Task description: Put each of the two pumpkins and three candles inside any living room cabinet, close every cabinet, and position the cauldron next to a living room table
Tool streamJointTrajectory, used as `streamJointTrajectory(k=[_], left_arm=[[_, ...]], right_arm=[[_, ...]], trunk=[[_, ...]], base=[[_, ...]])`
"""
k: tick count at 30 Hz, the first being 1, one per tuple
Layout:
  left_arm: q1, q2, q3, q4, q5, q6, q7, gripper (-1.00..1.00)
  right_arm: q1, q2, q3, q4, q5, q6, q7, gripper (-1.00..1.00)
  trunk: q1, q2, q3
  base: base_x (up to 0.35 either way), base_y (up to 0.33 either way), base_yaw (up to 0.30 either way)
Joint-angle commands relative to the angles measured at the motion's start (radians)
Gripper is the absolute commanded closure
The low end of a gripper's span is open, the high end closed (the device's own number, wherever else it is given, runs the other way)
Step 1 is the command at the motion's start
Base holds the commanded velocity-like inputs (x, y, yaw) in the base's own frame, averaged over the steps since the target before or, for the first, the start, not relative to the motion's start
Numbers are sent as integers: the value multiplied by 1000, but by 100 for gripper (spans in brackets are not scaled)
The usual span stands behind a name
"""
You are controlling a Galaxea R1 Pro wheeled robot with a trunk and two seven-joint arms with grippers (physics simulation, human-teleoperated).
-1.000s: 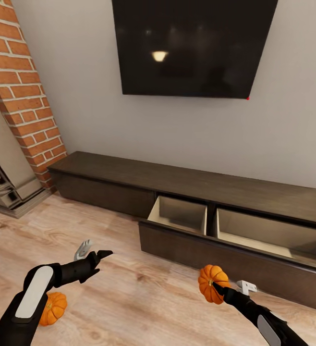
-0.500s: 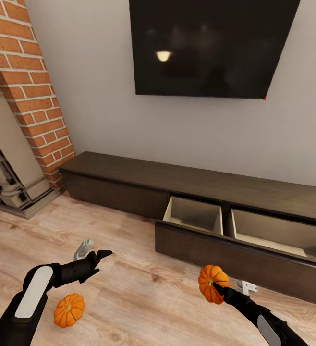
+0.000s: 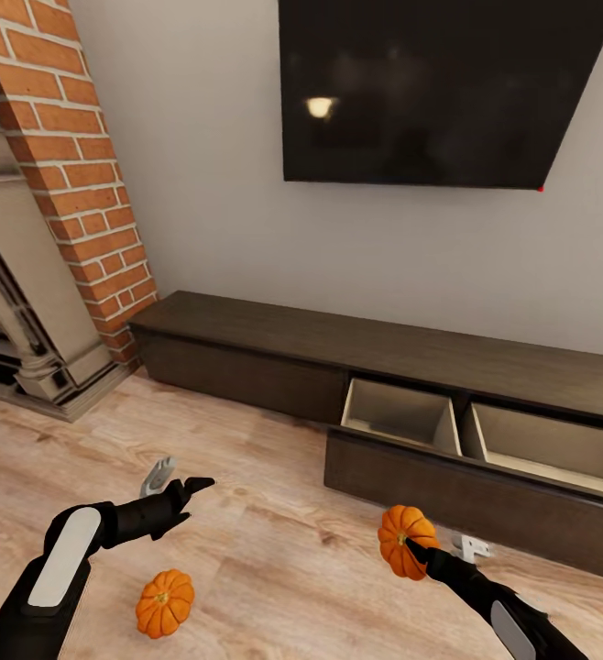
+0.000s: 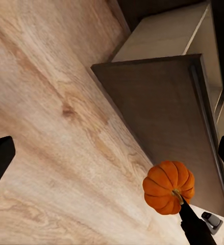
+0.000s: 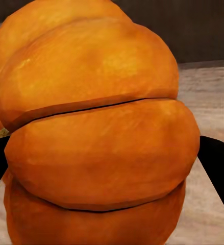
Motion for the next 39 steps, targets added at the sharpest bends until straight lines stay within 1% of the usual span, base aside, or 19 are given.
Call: streamJointTrajectory(k=[1,9,27,30,33,39], left_arm=[[0,0,0,-1,11,4,10,-100],[0,0,-2,1,11,3,10,-100],[0,0,-2,-1,11,3,10,-100],[0,0,-3,-1,10,4,10,-100],[0,0,-4,-1,9,4,10,-100],[0,0,-5,-1,9,4,10,-100]], right_arm=[[-1,0,1,-1,-12,2,2,100],[-1,0,1,-1,-13,2,2,100],[-1,-2,1,-1,-13,2,2,100],[-1,-2,1,-1,-13,2,2,100],[-1,-2,1,-1,-14,2,2,100],[-1,-2,0,0,-15,2,2,100]], trunk=[[0,0,-1],[0,0,-1],[0,0,-1],[0,0,-1],[0,0,-1],[0,0,-1]], base=[[0,291,0],[9,291,0],[110,264,0],[158,45,0],[70,-162,0],[-51,-118,0]])
